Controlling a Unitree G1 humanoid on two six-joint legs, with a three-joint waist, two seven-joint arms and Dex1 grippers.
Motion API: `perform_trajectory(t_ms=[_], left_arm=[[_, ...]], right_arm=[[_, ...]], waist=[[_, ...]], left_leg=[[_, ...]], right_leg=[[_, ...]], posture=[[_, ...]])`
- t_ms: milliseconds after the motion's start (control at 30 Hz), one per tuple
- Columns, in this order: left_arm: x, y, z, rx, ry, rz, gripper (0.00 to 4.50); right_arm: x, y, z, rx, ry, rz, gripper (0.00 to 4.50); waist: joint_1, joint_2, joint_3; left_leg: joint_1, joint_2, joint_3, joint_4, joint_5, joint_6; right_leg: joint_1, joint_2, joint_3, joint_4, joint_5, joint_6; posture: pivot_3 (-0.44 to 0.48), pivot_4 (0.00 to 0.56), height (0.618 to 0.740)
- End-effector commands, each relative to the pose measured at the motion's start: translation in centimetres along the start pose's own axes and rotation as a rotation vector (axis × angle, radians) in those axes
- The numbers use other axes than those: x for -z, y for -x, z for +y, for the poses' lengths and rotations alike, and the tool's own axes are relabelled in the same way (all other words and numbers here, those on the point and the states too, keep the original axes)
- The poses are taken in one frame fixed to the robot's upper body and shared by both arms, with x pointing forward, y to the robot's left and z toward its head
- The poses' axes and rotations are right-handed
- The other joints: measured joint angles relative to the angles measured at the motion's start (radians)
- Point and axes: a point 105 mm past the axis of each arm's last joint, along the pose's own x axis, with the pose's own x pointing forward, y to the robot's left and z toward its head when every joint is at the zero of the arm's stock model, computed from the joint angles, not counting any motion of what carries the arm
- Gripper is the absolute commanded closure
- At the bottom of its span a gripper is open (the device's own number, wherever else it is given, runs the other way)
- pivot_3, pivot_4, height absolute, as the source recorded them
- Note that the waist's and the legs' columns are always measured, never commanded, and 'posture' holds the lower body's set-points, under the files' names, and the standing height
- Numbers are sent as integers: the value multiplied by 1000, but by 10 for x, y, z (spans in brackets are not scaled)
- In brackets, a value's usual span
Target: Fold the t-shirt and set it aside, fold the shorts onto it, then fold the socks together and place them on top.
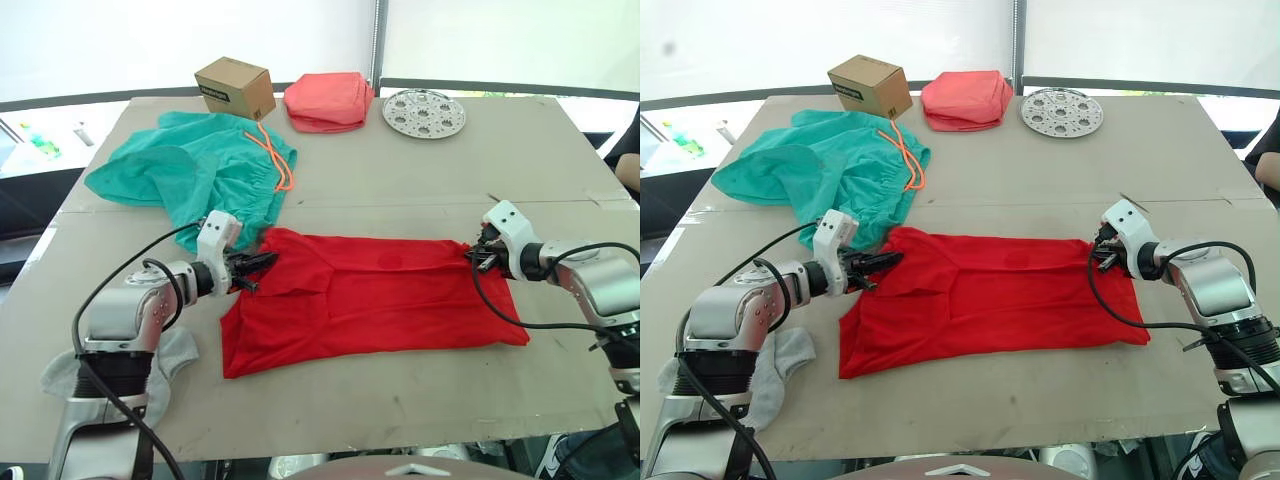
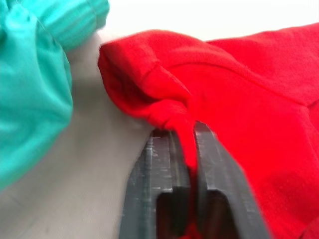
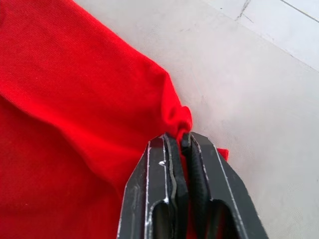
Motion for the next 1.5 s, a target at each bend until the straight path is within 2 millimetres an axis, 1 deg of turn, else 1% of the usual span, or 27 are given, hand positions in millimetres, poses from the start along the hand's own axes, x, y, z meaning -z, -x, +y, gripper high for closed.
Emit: perform_trajectory(t_ms=[33, 167, 233, 367, 433, 567, 600, 667, 767, 833, 900, 967, 1000, 1100, 1167, 1267, 1300, 1333, 1367, 1400, 1433, 1467, 1500], left_arm=[[-10, 7, -11, 70, -6, -15, 4427], [-10, 6, -21, 126, 12, -1, 4427], [-12, 4, -21, 126, 17, -7, 4427], [-14, 3, -18, 102, 59, -19, 4427], [-6, 8, -24, 75, 117, -40, 4427], [18, 23, -50, 30, 208, -77, 4427], [23, 27, -57, 12, 229, -96, 4427], [33, 35, -66, -44, 274, -135, 4427], [40, 41, -75, -101, 307, -171, 4427], [41, 44, -79, -125, 321, -198, 4427], [41, 48, -86, -156, 341, -243, 4427], [44, 53, -93, -191, 370, -278, 4427], [48, 58, -98, -211, 384, -290, 4427], [58, 67, -109, -254, 425, -308, 4427], [65, 73, -110, -292, 466, -328, 4427], [76, 77, -114, -290, 484, -310, 4427], [81, 78, -114, -295, 482, -294, 4500], [88, 78, -117, -274, 492, -274, 4500], [91, 79, -118, -263, 492, -267, 4083], [93, 80, -117, -252, 482, -263, 3644], [94, 82, -115, -236, 455, -263, 3223], [93, 83, -114, -228, 433, -264, 2937], [93, 84, -112, -220, 419, -270, 2409]], right_arm=[[7, 13, -10, 53, 44, 38, 4500], [11, 23, -14, 65, 103, 73, 4500], [11, 28, -16, 67, 140, 94, 4500], [7, 34, -22, 88, 288, 162, 4500], [-12, 29, -23, 117, 339, 130, 4500], [-51, 10, -24, 176, 472, 86, 4500], [-63, 4, -24, 190, 495, 71, 4500], [-87, -9, -26, 208, 566, 62, 4500], [-115, -27, -31, 212, 648, 53, 4500], [-129, -37, -31, 206, 682, 45, 4500], [-141, -52, -29, 186, 736, 44, 4500], [-156, -64, -21, 177, 782, 16, 4500], [-164, -70, -14, 173, 807, -8, 4500], [-182, -80, 2, 174, 872, -67, 4500], [-189, -87, 15, 163, 900, -100, 4500], [-191, -97, 35, 107, 933, -127, 4500], [-190, -100, 41, 90, 954, -128, 3930], [-188, -103, 46, 69, 954, -132, 3771], [-186, -104, 48, 60, 954, -139, 3465], [-186, -104, 48, 67, 953, -149, 3033], [-187, -103, 45, 73, 931, -162, 2426], [-187, -102, 43, 78, 917, -169, 2093], [-187, -101, 41, 76, 902, -174, 1557]], waist=[[2, 0, 0], [1, 0, 0], [1, 0, 0], [-1, 0, 0], [-9, 0, 0], [-36, -1, 1], [-36, -1, 1], [-27, -2, 2], [-23, -2, 2], [-13, -3, 2], [-12, -3, 2], [-15, -3, 2], [-22, -3, 2], [-32, -2, 2], [-32, -2, 2], [-32, -1, 3], [-31, 0, 3], [-31, 0, 3], [-31, 1, 4], [-30, 2, 5], [-30, 2, 5], [-29, 2, 5], [-29, 2, 5]], left_leg=[[0, 0, 0, 0, 0, 0], [-1, 0, 0, 0, 0, 0], [-1, 0, 0, 0, 0, 0], [-1, 0, 0, 0, 0, 0], [0, 0, 0, 0, 0, 0], [1, 1, 1, 0, 0, 0], [3, 1, 1, -1, 0, -1], [3, 1, 0, -1, 1, -2], [3, 0, -2, -1, 1, -3], [2, -1, -2, -1, 1, -3], [3, -1, -2, 0, 1, -3], [3, -1, -2, 0, 1, -3], [3, -1, -1, 0, 1, -3], [3, 0, -1, -1, 2, -3], [3, 0, -1, -2, 2, -4], [2, 0, -1, -3, 2, -5], [2, 0, -1, -3, 2, -4], [2, 0, -1, -2, 2, -4], [2, 0, -1, -2, 1, -3], [2, 0, -1, -2, 0, 0], [2, 0, -2, -1, -1, 0], [2, 0, -2, -1, -1, 0], [2, 0, -2, -1, -1, 0]], right_leg=[[0, 0, 0, 0, 0, 0], [0, 0, -1, -1, 0, 0], [0, 0, -1, 0, 0, 0], [0, 0, -1, 0, -2, 4], [0, 0, -1, 0, -2, 4], [-1, -1, 5, 0, -2, 4], [-1, 0, 9, 0, -1, 4], [-1, 0, 9, 0, 0, 1], [-1, 1, 8, 0, 0, -1], [-1, 1, 8, 1, 0, -4], [0, 2, 7, 1, 1, -7], [0, 2, 8, 0, 2, -9], [0, 2, 8, 0, 1, -9], [0, 1, 10, -1, 1, -9], [-2, 1, 10, -1, 1, -9], [-3, 1, 9, -1, 1, -9], [-3, 2, 9, -1, 1, -9], [-3, 1, 9, -1, 1, -9], [-3, 1, 8, 0, 1, -9], [-3, 2, 8, 0, 1, -9], [-3, 3, 8, 0, 1, -9], [-4, 4, 8, 0, 1, -9], [-4, 6, 8, 1, 1, -9]], posture=[[0, 150, 740], [0, 150, 740], [0, 150, 740], [0, 150, 740], [0, 150, 740], [0, 150, 740], [0, 150, 740], [0, 150, 740], [0, 150, 740], [0, 150, 740], [0, 150, 740], [0, 150, 740], [0, 150, 740], [0, 150, 740], [0, 150, 740], [0, 150, 740], [0, 150, 740], [0, 150, 740], [0, 150, 740], [0, 150, 740], [0, 150, 740], [0, 150, 740], [0, 150, 740]])
